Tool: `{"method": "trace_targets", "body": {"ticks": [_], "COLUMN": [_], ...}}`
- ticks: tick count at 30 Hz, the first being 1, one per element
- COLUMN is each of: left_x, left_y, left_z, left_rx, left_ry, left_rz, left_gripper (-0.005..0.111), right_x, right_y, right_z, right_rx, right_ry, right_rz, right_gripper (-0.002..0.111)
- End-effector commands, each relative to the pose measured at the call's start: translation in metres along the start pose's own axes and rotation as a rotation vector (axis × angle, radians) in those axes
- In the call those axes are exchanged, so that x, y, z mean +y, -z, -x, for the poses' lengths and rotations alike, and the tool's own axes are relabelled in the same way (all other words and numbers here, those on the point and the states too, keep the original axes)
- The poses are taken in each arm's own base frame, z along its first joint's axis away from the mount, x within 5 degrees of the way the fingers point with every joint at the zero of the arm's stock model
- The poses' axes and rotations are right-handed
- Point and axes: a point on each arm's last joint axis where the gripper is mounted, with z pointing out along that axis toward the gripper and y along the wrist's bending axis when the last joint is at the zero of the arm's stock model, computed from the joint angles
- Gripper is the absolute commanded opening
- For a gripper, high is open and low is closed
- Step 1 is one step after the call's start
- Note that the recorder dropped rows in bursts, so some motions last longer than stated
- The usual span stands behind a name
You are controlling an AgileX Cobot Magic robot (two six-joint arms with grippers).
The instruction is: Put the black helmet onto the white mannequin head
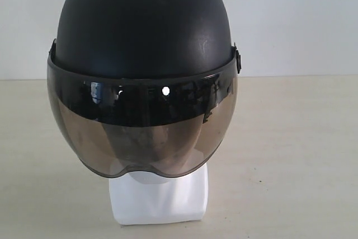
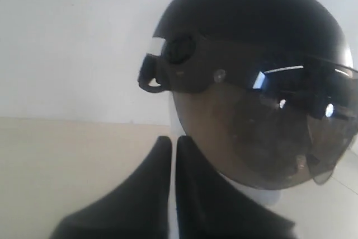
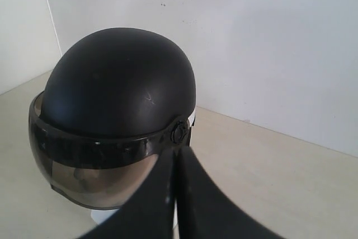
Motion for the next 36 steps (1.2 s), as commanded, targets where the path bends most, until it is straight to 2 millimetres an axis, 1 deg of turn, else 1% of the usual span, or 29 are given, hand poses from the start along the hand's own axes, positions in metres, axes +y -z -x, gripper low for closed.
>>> {"method": "trace_targets", "body": {"ticks": [1, 2, 6, 12, 15, 18, 22, 25, 29, 34, 36], "left_x": [-0.004, -0.002, 0.0, 0.0, 0.001, 0.006, 0.014, 0.018, 0.023, 0.028, 0.029], "left_y": [-0.001, -0.001, -0.001, -0.001, -0.001, -0.001, 0.0, 0.001, 0.003, 0.005, 0.006], "left_z": [-0.005, -0.007, -0.007, -0.012, -0.017, -0.02, -0.019, -0.019, -0.02, -0.025, -0.025], "left_rx": [-0.075, -0.052, -0.052, -0.001, 0.055, 0.09, 0.067, 0.069, 0.114, 0.206, 0.216], "left_ry": [0.003, 0.047, 0.062, -0.085, -0.115, -0.12, -0.136, -0.203, -0.335, -0.494, -0.511], "left_rz": [-0.082, -0.061, -0.04, -0.037, -0.033, 0.062, 0.199, 0.277, 0.371, 0.426, 0.438], "left_gripper": [0.004, 0.004, 0.004, 0.004, 0.004, 0.004, 0.004, 0.004, 0.004, 0.004, 0.004], "right_x": [0.0, 0.0, 0.0, 0.0, 0.0, 0.0, 0.0, 0.0, 0.0, 0.0, 0.0], "right_y": [0.001, 0.001, 0.001, 0.001, 0.001, 0.001, 0.001, 0.001, 0.001, 0.001, 0.001], "right_z": [-0.001, -0.001, -0.001, -0.001, -0.001, -0.001, -0.001, -0.001, -0.001, -0.001, -0.001], "right_rx": [-0.005, -0.005, -0.005, -0.005, -0.005, -0.005, -0.005, -0.005, -0.005, -0.005, -0.005], "right_ry": [0.0, -0.001, -0.001, -0.001, -0.001, -0.001, -0.001, -0.001, -0.001, -0.001, -0.001], "right_rz": [0.0, 0.001, 0.001, 0.001, 0.001, 0.001, 0.001, 0.001, 0.001, 0.001, 0.001], "right_gripper": [0.001, 0.001, 0.001, 0.001, 0.001, 0.001, 0.001, 0.001, 0.001, 0.001, 0.001]}}
